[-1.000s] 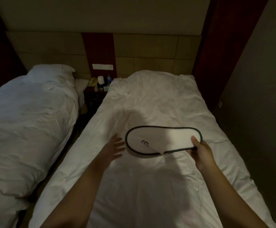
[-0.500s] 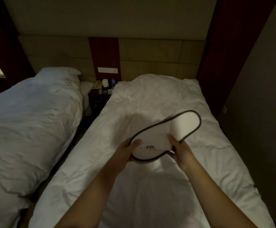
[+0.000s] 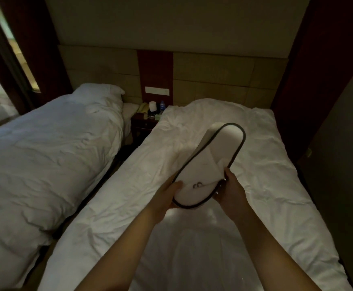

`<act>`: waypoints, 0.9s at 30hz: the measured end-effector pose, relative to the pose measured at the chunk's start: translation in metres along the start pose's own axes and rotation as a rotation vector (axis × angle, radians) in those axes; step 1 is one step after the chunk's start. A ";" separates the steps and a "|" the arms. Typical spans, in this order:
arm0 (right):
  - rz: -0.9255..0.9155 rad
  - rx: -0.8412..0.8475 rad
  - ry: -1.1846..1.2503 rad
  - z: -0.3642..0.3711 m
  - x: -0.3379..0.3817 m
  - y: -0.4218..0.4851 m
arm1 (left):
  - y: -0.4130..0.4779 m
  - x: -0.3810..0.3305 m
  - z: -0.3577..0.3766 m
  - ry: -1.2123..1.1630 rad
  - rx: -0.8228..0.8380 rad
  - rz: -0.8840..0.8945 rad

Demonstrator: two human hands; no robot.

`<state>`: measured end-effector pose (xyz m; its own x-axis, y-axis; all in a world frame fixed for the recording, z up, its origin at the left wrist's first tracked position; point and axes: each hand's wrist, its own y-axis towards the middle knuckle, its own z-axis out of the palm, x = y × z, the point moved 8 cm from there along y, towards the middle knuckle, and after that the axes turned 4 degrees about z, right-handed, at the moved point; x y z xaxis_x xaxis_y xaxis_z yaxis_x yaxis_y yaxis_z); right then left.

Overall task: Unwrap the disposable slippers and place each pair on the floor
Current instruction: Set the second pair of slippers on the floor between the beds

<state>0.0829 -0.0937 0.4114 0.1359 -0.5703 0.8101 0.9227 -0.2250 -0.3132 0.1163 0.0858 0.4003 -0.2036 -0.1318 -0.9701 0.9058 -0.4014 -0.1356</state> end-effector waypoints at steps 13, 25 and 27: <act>-0.115 0.161 0.004 0.127 -0.046 -0.004 | -0.060 -0.042 -0.143 -0.185 -0.260 0.105; 0.140 0.242 0.287 0.326 -0.208 -0.050 | -0.116 -0.055 -0.340 -0.203 -0.161 0.066; 0.159 0.180 0.270 0.344 -0.227 -0.054 | -0.126 -0.059 -0.366 -0.182 -0.151 0.052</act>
<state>0.1259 0.3195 0.4149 0.2045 -0.7805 0.5908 0.9497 0.0119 -0.3130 0.1504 0.4757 0.4006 -0.2070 -0.3156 -0.9260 0.9593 -0.2514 -0.1287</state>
